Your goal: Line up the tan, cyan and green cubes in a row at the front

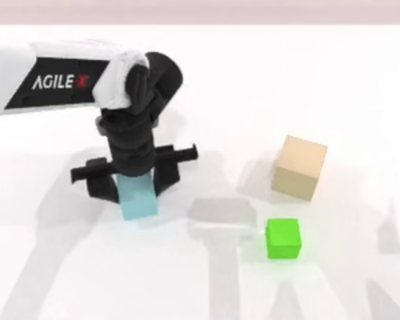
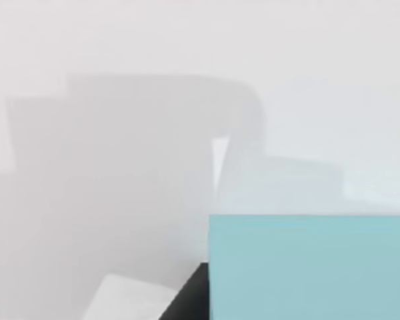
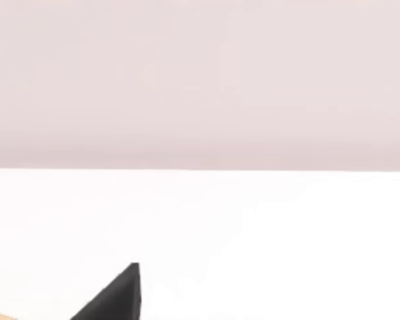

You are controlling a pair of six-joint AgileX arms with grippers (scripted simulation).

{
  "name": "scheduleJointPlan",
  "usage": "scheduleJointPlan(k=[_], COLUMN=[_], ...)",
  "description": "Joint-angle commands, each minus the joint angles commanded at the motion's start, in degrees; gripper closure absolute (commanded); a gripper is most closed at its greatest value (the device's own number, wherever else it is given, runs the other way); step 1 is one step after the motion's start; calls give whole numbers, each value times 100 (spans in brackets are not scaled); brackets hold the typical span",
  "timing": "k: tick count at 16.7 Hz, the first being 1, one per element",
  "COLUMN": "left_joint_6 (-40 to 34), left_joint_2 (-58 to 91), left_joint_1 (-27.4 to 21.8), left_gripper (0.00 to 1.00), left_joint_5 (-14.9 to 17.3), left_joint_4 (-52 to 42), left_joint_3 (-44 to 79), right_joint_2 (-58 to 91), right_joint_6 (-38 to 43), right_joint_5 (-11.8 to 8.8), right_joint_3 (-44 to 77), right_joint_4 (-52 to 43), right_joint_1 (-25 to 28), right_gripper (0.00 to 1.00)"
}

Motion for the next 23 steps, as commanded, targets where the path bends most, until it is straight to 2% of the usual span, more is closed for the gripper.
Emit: scheduleJointPlan(k=[5, 12, 17, 19, 23], left_joint_6=[51, 39, 43, -51, -420], left_joint_2=[-181, -634, -624, -542, -257], left_joint_1=[22, 119, 74, -132, -973], left_gripper=[100, 100, 100, 100, 100], left_joint_5=[-68, -67, -69, -76, -84], left_joint_4=[-201, -1477, -1499, -1591, -1947], left_joint_3=[107, 903, 927, 1091, 1700], right_joint_2=[0, 0, 0, 0, 0], right_joint_6=[0, 0, 0, 0, 0], right_joint_5=[0, 0, 0, 0, 0], right_joint_3=[0, 0, 0, 0, 0], right_joint_4=[0, 0, 0, 0, 0], right_joint_1=[0, 0, 0, 0, 0], right_gripper=[0, 0, 0, 0, 0])
